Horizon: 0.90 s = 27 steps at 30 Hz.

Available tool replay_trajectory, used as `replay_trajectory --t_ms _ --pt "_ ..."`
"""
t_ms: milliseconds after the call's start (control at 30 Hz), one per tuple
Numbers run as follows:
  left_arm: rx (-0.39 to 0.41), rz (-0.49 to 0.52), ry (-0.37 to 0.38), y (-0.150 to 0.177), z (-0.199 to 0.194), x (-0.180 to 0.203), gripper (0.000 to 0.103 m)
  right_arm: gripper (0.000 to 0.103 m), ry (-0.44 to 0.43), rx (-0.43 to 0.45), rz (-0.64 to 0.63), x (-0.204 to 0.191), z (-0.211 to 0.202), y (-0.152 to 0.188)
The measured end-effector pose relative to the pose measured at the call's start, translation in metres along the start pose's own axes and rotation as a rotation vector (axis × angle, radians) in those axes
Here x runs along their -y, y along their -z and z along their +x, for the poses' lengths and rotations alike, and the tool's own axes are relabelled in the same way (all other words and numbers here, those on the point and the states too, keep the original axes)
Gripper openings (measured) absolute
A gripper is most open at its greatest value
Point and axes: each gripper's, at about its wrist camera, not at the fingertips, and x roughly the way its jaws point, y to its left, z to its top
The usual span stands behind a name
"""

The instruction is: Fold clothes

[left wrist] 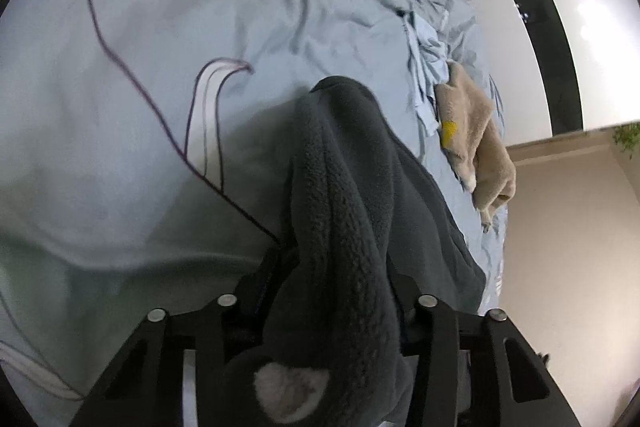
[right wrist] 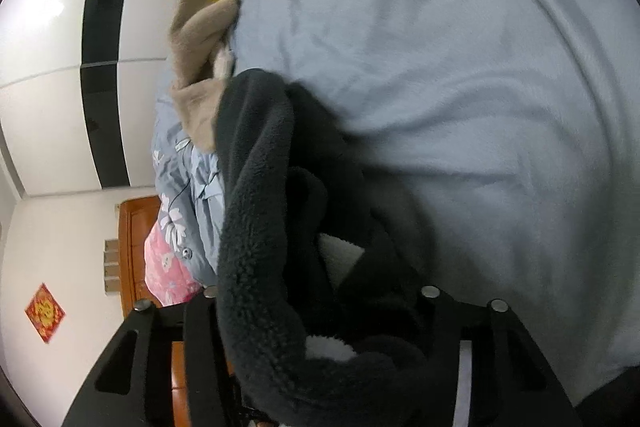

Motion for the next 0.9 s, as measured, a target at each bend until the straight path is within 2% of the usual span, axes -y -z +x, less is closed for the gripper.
replay_trajectory --t_ms 167,367,600,700,800,900 --pt "0.03 0.093 0.005 0.0 -0.026 0.038 0.041 0.047 -0.022 0.002 -0.094 -0.039 -0.022 0.001" --pt "0.064 0.223 0.077 0.003 -0.066 0.103 0.038 0.046 -0.092 0.032 -0.205 -0.095 -0.066 -0.001" --pt "0.129 0.358 0.235 0.018 -0.12 0.194 0.037 0.046 -0.228 0.113 -0.331 -0.151 -0.154 -0.014" --pt "0.148 0.432 0.316 0.03 -0.139 0.251 0.037 0.046 -0.284 0.169 -0.393 -0.179 -0.2 -0.028" --pt "0.149 0.505 0.392 0.046 -0.147 0.308 0.037 0.046 -0.34 0.241 -0.453 -0.199 -0.258 -0.048" --pt "0.129 0.57 0.45 0.068 -0.14 0.362 0.037 0.046 -0.345 0.315 -0.502 -0.207 -0.316 -0.073"
